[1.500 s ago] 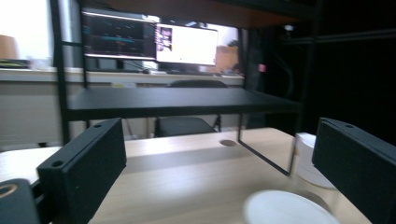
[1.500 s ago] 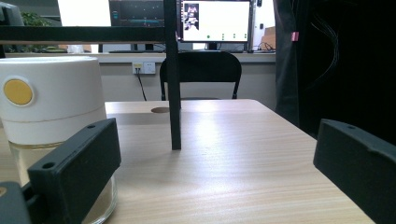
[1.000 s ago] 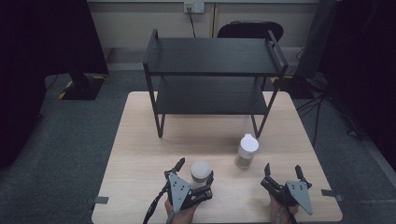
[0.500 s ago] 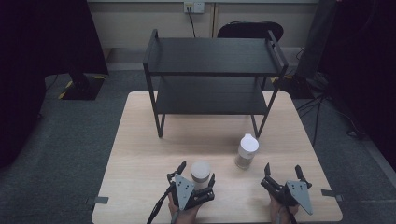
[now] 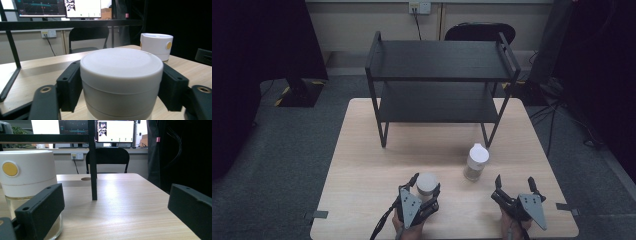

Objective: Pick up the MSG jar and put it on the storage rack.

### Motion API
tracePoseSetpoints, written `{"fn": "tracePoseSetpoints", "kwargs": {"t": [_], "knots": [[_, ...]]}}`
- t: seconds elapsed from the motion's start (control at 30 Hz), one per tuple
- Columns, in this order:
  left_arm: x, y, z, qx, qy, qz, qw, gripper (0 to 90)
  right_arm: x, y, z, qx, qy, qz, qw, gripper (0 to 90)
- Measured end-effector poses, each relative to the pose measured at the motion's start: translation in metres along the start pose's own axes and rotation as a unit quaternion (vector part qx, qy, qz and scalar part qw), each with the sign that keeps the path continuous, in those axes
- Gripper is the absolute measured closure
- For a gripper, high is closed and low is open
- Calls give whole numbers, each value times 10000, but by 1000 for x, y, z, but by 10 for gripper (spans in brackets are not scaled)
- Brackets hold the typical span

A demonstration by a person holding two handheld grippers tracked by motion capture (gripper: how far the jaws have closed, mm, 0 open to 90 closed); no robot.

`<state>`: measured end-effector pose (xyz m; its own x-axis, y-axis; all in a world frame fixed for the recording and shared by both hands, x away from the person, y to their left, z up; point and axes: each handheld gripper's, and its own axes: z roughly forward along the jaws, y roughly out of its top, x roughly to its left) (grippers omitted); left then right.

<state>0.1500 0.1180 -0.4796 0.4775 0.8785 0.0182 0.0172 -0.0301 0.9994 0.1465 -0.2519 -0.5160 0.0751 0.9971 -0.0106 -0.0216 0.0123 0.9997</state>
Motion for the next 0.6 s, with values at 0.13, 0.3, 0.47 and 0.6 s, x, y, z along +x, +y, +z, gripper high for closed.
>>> {"fn": "tracePoseSetpoints", "kwargs": {"t": [0.13, 0.3, 0.47, 0.6], "knots": [[-1, -4, 0, -70, 7, -33, 10000, 336, 0, 0, 0, 0, -1, 0, 10000, 0], [-1, -5, 0, -92, 11, -27, 10000, 337, 0, 0, 0, 1, 2, -1, 10000, 0], [2, -6, 0, -114, -51, -34, 9999, 339, 0, 0, 0, 0, 0, 0, 10000, 0], [5, -7, -1, -157, -97, -43, 9998, 339, 0, 0, 0, 0, 1, 1, 10000, 0]]}}
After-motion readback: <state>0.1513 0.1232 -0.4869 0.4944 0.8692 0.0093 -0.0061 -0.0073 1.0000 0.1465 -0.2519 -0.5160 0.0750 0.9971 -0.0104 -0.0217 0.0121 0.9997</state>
